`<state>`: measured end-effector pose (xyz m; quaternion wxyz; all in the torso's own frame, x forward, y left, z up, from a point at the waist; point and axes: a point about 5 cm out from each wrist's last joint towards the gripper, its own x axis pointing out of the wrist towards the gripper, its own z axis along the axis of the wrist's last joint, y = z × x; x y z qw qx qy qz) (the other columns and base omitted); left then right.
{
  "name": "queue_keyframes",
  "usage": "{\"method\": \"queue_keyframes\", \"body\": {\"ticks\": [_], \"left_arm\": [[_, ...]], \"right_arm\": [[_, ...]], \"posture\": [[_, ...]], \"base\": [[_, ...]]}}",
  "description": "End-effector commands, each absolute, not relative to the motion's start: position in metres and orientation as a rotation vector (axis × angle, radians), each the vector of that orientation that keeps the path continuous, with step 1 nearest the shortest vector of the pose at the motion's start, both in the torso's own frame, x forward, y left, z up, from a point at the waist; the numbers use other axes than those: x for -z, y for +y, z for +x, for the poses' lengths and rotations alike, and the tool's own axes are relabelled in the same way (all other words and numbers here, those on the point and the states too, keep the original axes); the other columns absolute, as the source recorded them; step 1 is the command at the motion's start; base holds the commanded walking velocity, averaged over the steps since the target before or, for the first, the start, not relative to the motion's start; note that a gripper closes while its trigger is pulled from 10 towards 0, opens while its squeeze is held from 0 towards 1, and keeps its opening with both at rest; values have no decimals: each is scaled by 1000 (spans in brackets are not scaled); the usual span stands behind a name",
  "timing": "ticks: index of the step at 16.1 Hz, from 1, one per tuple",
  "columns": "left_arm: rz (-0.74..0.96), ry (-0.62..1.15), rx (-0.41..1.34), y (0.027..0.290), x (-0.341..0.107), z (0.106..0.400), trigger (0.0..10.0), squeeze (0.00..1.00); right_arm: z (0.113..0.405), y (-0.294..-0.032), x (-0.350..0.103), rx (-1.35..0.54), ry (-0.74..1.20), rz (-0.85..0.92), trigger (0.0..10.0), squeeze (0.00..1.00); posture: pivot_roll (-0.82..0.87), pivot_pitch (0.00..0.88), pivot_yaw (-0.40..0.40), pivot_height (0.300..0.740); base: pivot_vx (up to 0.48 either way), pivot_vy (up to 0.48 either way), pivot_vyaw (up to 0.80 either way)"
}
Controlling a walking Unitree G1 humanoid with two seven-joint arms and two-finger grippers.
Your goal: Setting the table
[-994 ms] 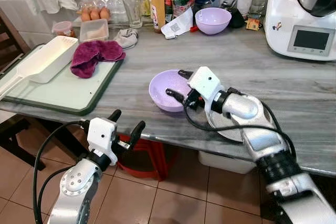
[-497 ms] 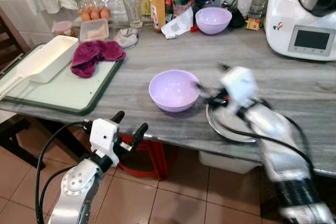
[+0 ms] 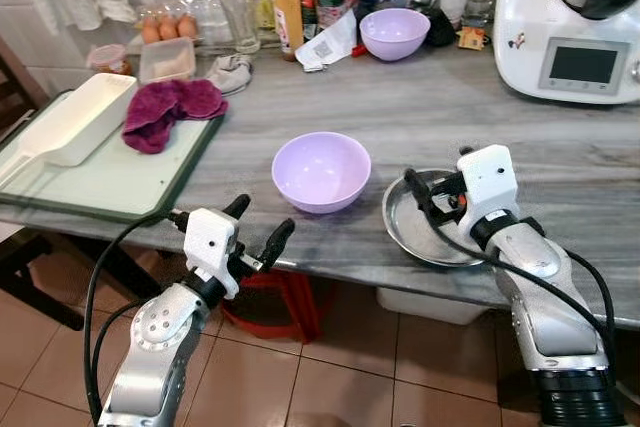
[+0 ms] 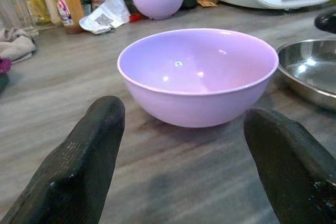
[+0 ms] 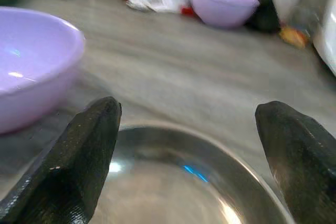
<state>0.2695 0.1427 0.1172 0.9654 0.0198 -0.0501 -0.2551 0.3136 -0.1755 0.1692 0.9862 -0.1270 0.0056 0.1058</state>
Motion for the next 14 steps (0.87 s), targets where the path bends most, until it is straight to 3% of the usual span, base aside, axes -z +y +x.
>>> {"method": "queue_keyframes", "body": {"ticks": [1, 5, 14], "left_arm": [[49, -93, 518, 147, -115, 269, 10000, 0], [49, -90, 508, 150, -112, 266, 10000, 0], [57, -77, 495, 156, -106, 270, 10000, 0]], "right_arm": [[315, -182, -169, -156, 44, -212, 10000, 1000], [312, -183, -160, -116, 153, -147, 10000, 1000], [310, -164, -149, -222, 289, -66, 10000, 1000]], "posture": [[-177, 117, 97, 740], [-165, 115, 85, 740], [-160, 105, 77, 740]], "base": [[0, 0, 0], [0, 0, 0], [0, 0, 0]]}}
